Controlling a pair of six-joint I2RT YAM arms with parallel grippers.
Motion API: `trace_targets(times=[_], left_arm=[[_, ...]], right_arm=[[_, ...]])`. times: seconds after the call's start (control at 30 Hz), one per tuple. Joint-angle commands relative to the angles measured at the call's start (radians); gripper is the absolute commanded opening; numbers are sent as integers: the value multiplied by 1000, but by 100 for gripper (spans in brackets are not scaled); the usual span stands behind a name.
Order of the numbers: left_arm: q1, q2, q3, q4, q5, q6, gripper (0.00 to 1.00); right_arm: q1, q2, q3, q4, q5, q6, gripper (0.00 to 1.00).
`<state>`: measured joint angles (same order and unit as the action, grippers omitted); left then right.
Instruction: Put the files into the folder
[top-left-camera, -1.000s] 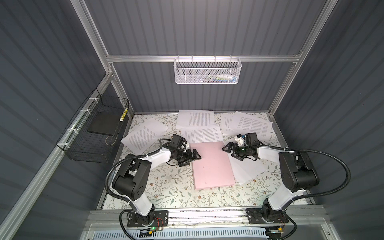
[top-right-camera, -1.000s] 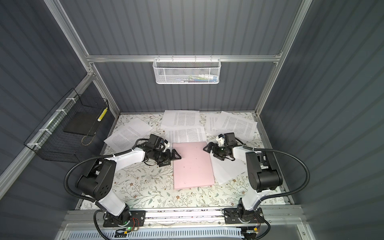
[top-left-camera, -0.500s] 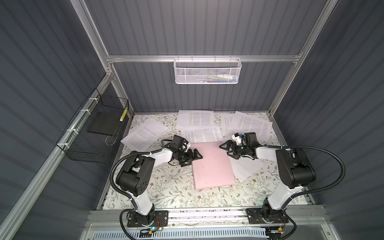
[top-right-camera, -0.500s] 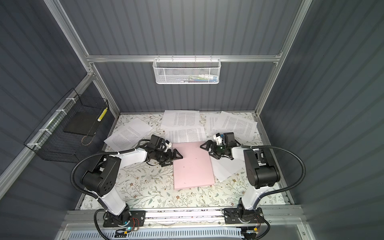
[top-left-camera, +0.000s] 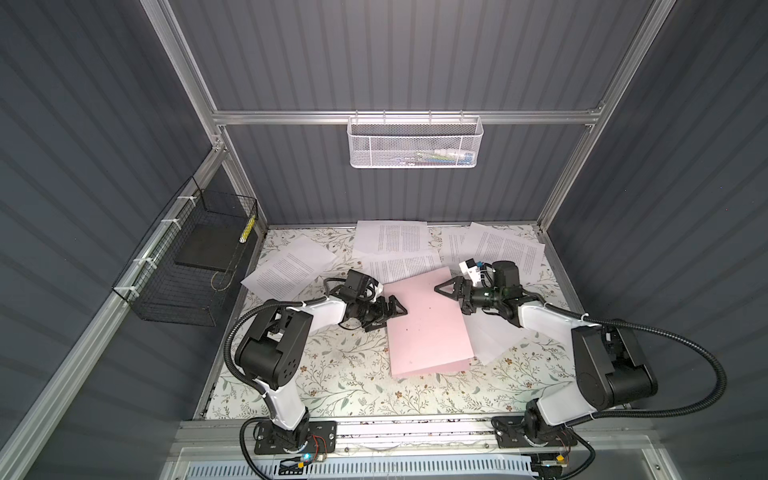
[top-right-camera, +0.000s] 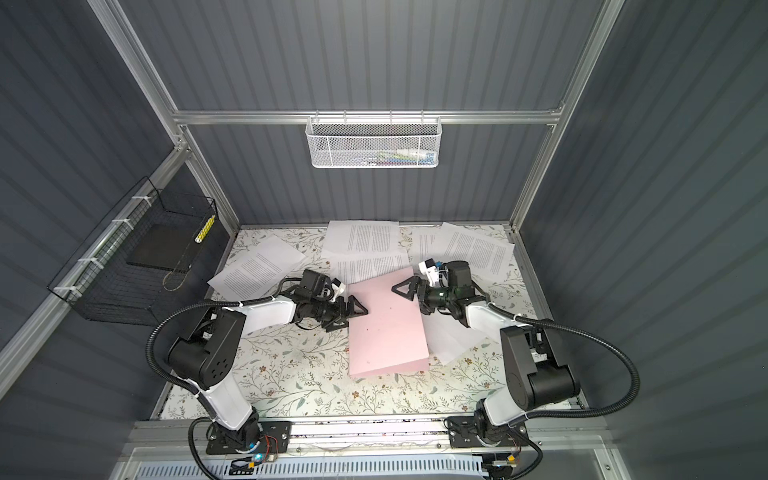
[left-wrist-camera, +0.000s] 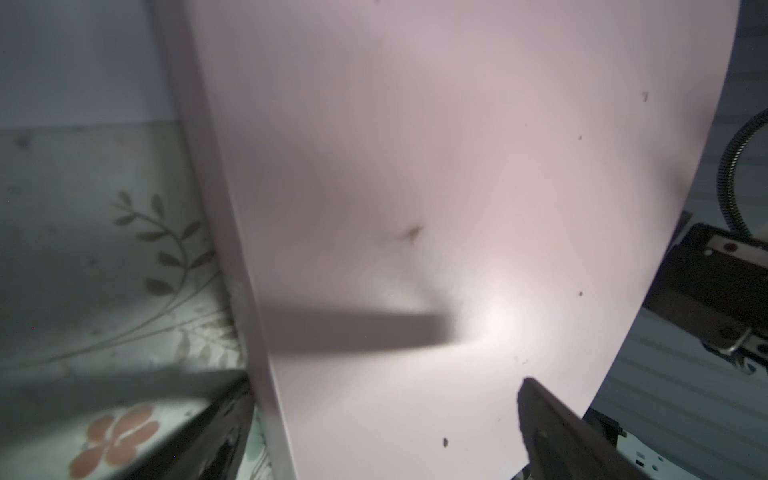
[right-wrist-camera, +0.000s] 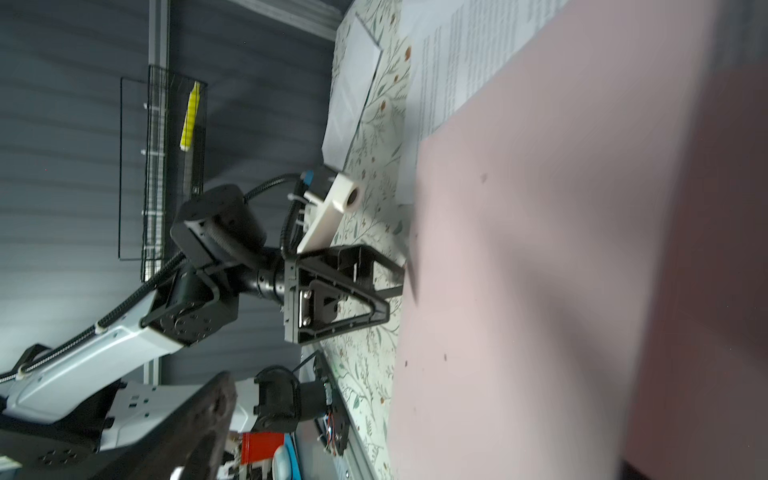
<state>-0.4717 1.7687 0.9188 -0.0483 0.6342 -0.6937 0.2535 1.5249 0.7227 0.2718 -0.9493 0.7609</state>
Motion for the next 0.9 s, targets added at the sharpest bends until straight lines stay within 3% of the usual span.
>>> trace_targets(times=[0.0,0.2,0.3,0.43,0.77,0.87], left_arm=[[-7,47,-18,-17,-16,-15,100],[-8,66,-17,62,31,-77,100],[-8,53,-21,92,8,-103,100],[-8,58,-39,214,68,-180,100],[-25,216,-56,672,222,-466,100],[11,175,-77,629,207,-460,100]], right_arm=[[28,-50,-23,-20,-2,-11,99],[61,-161,31,-59,50,3,99],[98,-167,119,-190,151,-22,97],[141,-167,184,-305,262,-72,96],[266,-38,256,-43,205,61,99],[281,2,262,1,207,76,99]])
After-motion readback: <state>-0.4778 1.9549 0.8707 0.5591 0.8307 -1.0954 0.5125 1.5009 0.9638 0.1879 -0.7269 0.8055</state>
